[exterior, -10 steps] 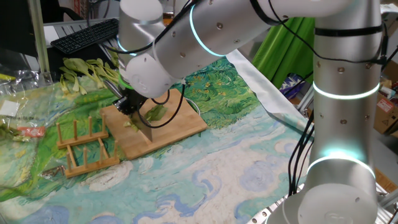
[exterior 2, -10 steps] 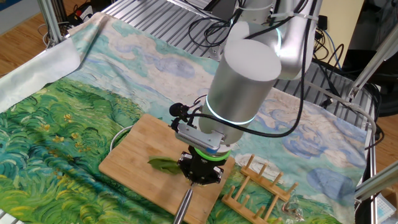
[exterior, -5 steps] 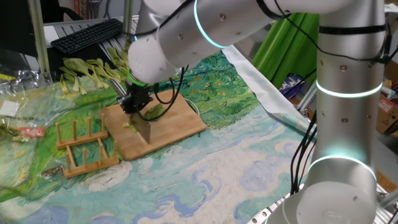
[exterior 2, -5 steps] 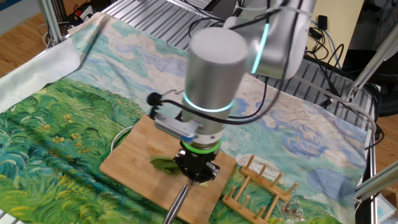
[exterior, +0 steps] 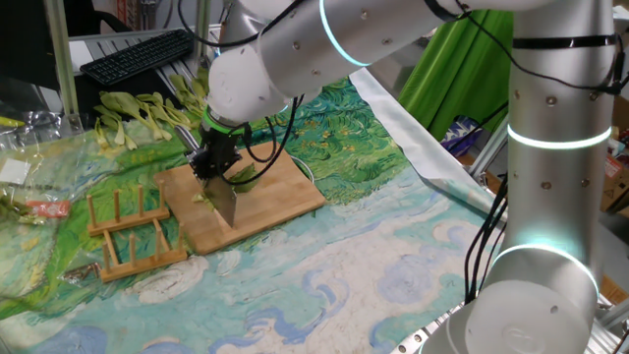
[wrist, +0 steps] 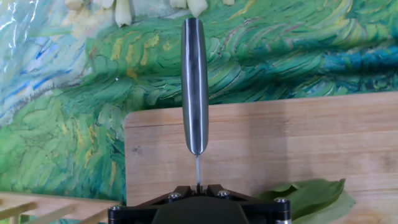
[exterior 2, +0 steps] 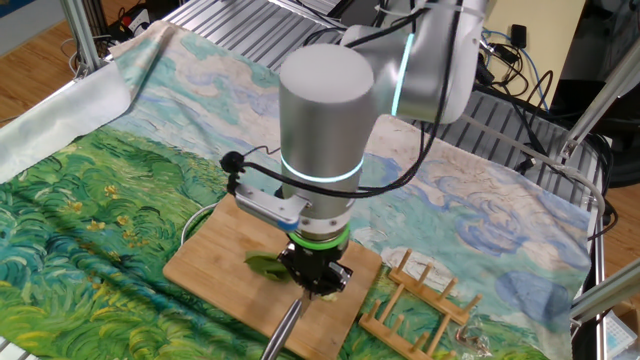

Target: Chop the pakchoi

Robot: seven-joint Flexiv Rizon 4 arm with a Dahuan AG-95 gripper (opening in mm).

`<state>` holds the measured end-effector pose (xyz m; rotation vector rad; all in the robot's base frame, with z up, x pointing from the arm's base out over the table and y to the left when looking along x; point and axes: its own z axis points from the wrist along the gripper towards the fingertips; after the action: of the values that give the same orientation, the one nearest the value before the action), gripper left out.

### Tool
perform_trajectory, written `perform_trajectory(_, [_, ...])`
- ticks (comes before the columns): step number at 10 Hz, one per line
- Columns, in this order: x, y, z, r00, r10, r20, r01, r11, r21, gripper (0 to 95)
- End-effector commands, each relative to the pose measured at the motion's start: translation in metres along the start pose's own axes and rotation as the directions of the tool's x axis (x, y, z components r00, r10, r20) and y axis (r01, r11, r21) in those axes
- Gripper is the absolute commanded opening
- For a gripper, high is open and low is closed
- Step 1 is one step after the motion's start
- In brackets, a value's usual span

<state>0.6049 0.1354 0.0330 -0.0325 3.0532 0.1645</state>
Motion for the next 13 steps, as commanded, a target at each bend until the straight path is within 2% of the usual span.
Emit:
perform_trajectory(1, [0.0032,-0.0024,-0.0119,0.998,-0.056,0.010,0.055,0.996,0.075,0.0])
perform_trajectory(4, [0.0041,-0.0026,-0.0151,0.998,-0.058,0.014,0.057,0.996,0.074,0.0])
perform_trajectory(13, [0.0059,-0.0011,-0.0132,0.998,-0.051,0.020,0.050,0.997,0.066,0.0])
